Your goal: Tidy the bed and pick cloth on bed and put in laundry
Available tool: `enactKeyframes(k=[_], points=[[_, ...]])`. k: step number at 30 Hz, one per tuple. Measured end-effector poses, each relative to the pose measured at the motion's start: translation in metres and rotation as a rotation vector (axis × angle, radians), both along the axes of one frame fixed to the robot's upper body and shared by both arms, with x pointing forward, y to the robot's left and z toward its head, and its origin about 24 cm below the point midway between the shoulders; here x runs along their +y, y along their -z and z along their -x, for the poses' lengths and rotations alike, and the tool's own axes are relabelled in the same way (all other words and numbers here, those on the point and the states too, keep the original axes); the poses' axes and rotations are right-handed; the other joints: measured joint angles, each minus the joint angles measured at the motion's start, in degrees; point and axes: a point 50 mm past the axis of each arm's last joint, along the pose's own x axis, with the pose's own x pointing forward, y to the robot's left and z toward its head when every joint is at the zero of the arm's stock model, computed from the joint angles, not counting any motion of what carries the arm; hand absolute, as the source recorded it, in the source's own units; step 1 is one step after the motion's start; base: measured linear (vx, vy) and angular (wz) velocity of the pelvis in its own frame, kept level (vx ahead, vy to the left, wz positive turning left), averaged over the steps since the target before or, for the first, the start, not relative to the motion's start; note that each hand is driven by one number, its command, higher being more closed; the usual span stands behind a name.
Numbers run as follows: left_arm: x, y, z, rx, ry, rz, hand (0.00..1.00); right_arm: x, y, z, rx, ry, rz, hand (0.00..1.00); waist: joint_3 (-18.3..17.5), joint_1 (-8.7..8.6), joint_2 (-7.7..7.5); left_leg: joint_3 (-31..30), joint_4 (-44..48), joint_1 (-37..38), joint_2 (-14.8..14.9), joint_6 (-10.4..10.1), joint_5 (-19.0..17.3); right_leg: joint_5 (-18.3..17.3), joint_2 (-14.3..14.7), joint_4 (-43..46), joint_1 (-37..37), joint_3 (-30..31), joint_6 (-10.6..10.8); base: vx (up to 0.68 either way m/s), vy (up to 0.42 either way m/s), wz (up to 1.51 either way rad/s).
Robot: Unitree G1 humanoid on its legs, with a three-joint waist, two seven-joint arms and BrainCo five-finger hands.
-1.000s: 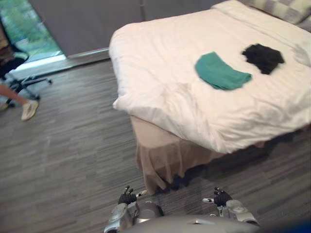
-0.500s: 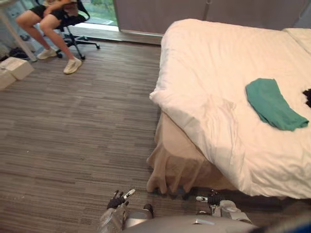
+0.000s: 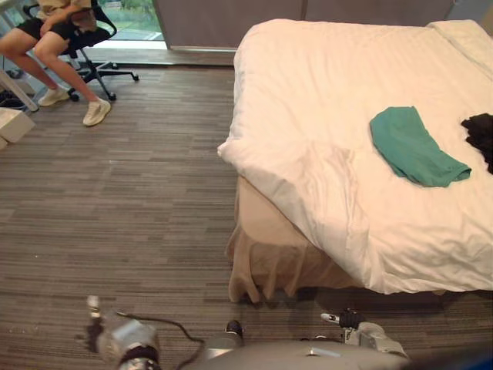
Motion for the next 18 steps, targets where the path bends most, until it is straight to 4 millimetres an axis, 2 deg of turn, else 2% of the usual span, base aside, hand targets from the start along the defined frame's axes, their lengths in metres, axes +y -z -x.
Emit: enactKeyframes(k=[1, 2, 4, 5, 7, 8, 11, 12, 13, 14, 15, 17, 18], points=[[0.026, -0.034, -0.011, -0.08, -0.049, -0.087, 0.0, 0.002, 0.0, 0.002, -0.001, -0.019, 0.0, 0.0, -0.2, 0.38, -0.17, 1.5, 0.0, 0.8, 0.0, -0.2, -0.2, 0.0, 0.0, -0.3, 0.8, 0.1, 0.0, 0.05, 0.025, -0.12], [0.037, -0.052, -0.017, -0.114, -0.059, -0.131, 0.0, 0.003, 0.0, 0.004, -0.002, -0.024, -0.001, 0.0, -0.6, 0.49, -0.32, 2.0, 0.0, 0.9, 0.0, -0.4, -0.3, 0.0, -0.1, -0.5, 1.0, 0.2, 0.0, 0.06, 0.03, -0.06], [0.062, -0.123, -0.035, -0.174, -0.043, -0.367, 0.0, 0.005, 0.001, 0.012, 0.01, -0.025, -0.008, 0.0, -3.2, 0.65, -0.41, 4.5, 0.0, 0.4, 0.0, -0.7, -0.5, 0.1, -0.3, -0.6, 0.5, 0.6, 0.0, 0.07, 0.04, -0.05], [0.064, -0.14, -0.04, -0.176, -0.027, -0.431, 0.0, 0.004, 0.001, 0.014, 0.01, -0.018, -0.01, 0.0, -3.6, 0.79, -0.35, 5.2, 0.0, 0.4, -0.1, -0.7, -0.5, 0.1, -0.4, -0.6, 0.5, 0.6, 0.0, 0.07, 0.037, -0.02], [0.057, -0.191, -0.06, -0.116, 0.079, -0.677, 0.0, 0.003, 0.002, 0.02, 0.015, -0.006, -0.01, 0.0, -5.7, 0.8, 0.15, 7.5, 0.1, 0.5, -0.2, -0.6, -0.4, 0.2, -0.5, -0.5, 0.7, 0.6, 0.1, 0.07, 0.019, 0.05], [0.053, -0.199, -0.066, -0.082, 0.122, -0.733, 0.0, 0.003, 0.002, 0.022, 0.015, -0.003, -0.009, 0.0, -6.3, 0.82, 0.27, 7.7, 0.1, 0.5, -0.2, -0.6, -0.3, 0.3, -0.5, -0.5, 0.7, 0.6, 0.1, 0.06, 0.0, 0.06], [0.016, -0.224, -0.116, 0.1, 0.442, -1.034, 0.0, -0.001, 0.002, 0.029, 0.023, 0.009, -0.006, 0.0, -8.2, 0.92, 1.17, 9.1, 0.1, 0.5, 0.0, -0.9, 0.8, 0.7, -0.4, -0.1, 0.8, 0.7, -0.3, 0.02, -0.016, 0.09], [0.007, -0.228, -0.125, 0.126, 0.495, -1.09, 0.0, -0.002, 0.002, 0.029, 0.022, 0.012, -0.006, 0.0, -8.2, 0.91, 1.28, 9.2, 0.1, 0.4, 0.0, -0.9, 0.8, 0.7, -0.4, 0.0, 0.8, 0.7, -0.3, -0.04, -0.017, 0.1], [-0.011, -0.235, -0.142, 0.158, 0.592, -1.194, 0.0, -0.003, 0.002, 0.03, 0.017, 0.029, -0.009, 0.0, -8.3, 0.86, 1.45, 9.5, 0.1, 0.5, 0.2, -0.8, 0.8, 0.7, -0.2, 0.0, 0.7, 0.9, -0.3, -0.05, -0.003, 0.06], [-0.021, -0.238, -0.15, 0.175, 0.638, -1.249, 0.0, -0.004, 0.002, 0.03, 0.011, 0.035, -0.007, 0.0, -8.4, 0.86, 1.33, 10.3, 0.0, 0.4, 0.3, -0.8, 0.7, 0.7, -0.1, 0.0, 0.7, 1.2, -0.3, -0.08, 0.006, -0.03], [-0.04, -0.243, -0.164, 0.217, 0.726, -1.358, 0.0, -0.006, 0.001, 0.03, 0.001, 0.054, -0.009, 0.0, -8.3, 0.84, 2.05, 12.4, 0.0, 0.3, 0.7, -0.3, 0.1, 0.7, 0.1, 0.0, 0.4, 1.8, -0.3, -0.08, 0.017, -0.2], [-0.074, -0.25, -0.186, 0.277, 0.85, -1.537, 0.0, -0.009, 0.001, 0.032, -0.01, 0.099, -0.012, 0.0, -8.5, 0.69, 2.24, 14.5, 0.0, 0.4, 1.0, -0.6, -0.6, 0.7, 0.3, 0.3, -0.5, 4.0, -0.3, -0.09, 0.018, -0.42], [-0.084, -0.252, -0.191, 0.288, 0.88, -1.584, 0.0, -0.01, 0.001, 0.032, -0.012, 0.111, -0.013, 0.0, -8.5, 0.5, 2.27, 15.3, 0.0, 0.4, 1.1, -0.5, -0.6, 0.7, 0.3, 0.4, -1.0, 4.7, -0.3, -0.09, 0.014, -0.53]])
